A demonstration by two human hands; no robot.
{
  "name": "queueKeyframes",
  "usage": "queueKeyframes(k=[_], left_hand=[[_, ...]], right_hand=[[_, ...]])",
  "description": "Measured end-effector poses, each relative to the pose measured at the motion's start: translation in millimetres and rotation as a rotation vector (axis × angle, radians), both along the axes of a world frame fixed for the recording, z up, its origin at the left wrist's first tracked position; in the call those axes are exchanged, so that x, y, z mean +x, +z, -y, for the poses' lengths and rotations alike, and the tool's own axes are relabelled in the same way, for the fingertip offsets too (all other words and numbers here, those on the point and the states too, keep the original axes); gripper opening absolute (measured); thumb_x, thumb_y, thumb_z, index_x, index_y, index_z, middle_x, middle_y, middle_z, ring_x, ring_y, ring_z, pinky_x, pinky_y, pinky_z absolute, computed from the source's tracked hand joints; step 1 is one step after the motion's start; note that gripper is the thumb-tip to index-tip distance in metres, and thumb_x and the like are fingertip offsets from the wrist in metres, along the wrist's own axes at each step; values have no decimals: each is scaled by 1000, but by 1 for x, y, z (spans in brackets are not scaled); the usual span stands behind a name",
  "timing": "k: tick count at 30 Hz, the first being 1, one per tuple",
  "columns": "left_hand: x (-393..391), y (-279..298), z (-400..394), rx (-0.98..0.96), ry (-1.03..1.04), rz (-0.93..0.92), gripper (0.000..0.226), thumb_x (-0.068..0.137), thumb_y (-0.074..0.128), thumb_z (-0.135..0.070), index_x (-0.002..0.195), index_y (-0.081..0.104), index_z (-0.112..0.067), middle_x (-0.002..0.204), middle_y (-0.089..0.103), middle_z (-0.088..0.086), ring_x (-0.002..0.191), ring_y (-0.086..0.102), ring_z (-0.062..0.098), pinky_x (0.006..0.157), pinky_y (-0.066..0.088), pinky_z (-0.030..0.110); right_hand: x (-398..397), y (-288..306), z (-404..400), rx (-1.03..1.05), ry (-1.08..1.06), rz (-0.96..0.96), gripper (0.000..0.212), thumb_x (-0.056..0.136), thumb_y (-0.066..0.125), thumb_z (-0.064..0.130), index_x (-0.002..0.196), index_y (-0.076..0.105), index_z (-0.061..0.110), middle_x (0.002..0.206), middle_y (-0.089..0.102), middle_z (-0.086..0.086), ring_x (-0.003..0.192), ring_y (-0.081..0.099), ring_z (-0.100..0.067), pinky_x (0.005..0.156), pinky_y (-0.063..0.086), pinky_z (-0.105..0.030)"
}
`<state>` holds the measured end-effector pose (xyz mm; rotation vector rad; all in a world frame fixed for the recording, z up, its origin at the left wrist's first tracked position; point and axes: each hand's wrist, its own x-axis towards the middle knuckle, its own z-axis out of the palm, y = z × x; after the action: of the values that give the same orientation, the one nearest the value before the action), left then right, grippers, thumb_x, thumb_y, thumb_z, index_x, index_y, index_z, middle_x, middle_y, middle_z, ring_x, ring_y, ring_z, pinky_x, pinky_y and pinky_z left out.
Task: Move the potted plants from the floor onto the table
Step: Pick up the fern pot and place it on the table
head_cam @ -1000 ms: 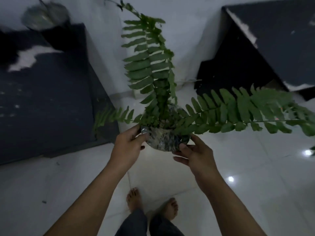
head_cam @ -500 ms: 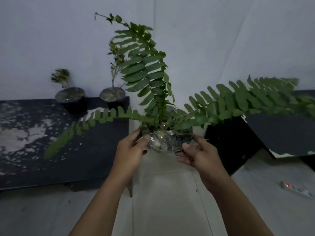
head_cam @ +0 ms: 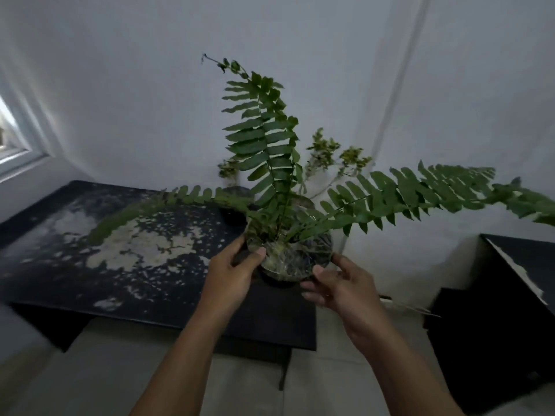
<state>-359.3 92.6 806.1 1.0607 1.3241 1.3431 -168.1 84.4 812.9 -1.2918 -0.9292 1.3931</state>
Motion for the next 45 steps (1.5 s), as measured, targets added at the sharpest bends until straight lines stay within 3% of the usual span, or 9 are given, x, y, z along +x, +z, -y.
queueKeyframes(k=[4,13,17,24,30,37,40,43,45], left_hand=[[-81,7,2,-38,79,-37,42,92,70,-33,134,65,-30,124,70,-12,111,66,11,94,57,40],[-232,10,-11,-53,211,-28,64,93,69,-32,152,46,-21,153,47,-7,132,53,20,90,48,32],[-276,4,-24,-65,270,-14,59,94,68,-30,150,50,-24,146,52,-10,115,61,13,81,56,28],[-345,-7,-73,-107,383,33,55,96,66,-25,149,51,-21,143,55,-6,111,63,15,97,56,49],[-410,-16,-116,-143,471,22,53,96,67,-22,147,54,-25,144,59,4,121,64,26,89,58,42],[-484,-26,-157,-160,499,48,35,99,61,-17,130,63,-32,118,72,-8,94,73,4,62,56,13],[-519,-35,-180,-184,487,79,37,97,63,-16,130,62,-34,116,73,-6,98,73,13,64,57,16],[-565,-47,-211,-200,480,91,38,97,63,-14,127,60,-37,104,69,-14,89,68,5,59,55,11],[-593,-56,-231,-216,455,84,39,96,64,-15,130,63,-35,110,71,-12,93,70,8,69,59,17]], right_hand=[[-84,-3,-13,-27,56,-11,53,97,64,6,147,47,5,105,74,-25,81,78,-27,67,64,-33],[-234,3,-44,-52,170,-7,52,95,67,9,144,49,9,105,74,-23,87,78,-26,71,63,-35],[-277,-3,-67,-51,230,19,58,95,68,11,149,46,5,105,74,-24,81,78,-21,66,62,-30],[-350,-13,-131,-98,333,-16,55,92,72,8,141,47,8,97,76,-17,77,79,-23,64,59,-31],[-414,-17,-199,-212,464,-12,54,87,75,5,134,49,11,108,74,-21,81,79,-32,66,62,-40],[-490,-28,-258,-297,554,5,50,86,74,2,130,51,12,86,81,-19,87,78,-40,68,62,-44],[-525,-37,-278,-323,531,19,52,88,70,2,136,51,8,94,79,-23,82,78,-37,63,63,-41],[-570,-50,-303,-339,467,42,51,88,69,2,136,51,7,99,77,-23,79,78,-34,60,60,-36],[-596,-54,-316,-343,441,50,51,89,68,1,136,50,9,101,76,-21,81,79,-34,60,60,-36]])
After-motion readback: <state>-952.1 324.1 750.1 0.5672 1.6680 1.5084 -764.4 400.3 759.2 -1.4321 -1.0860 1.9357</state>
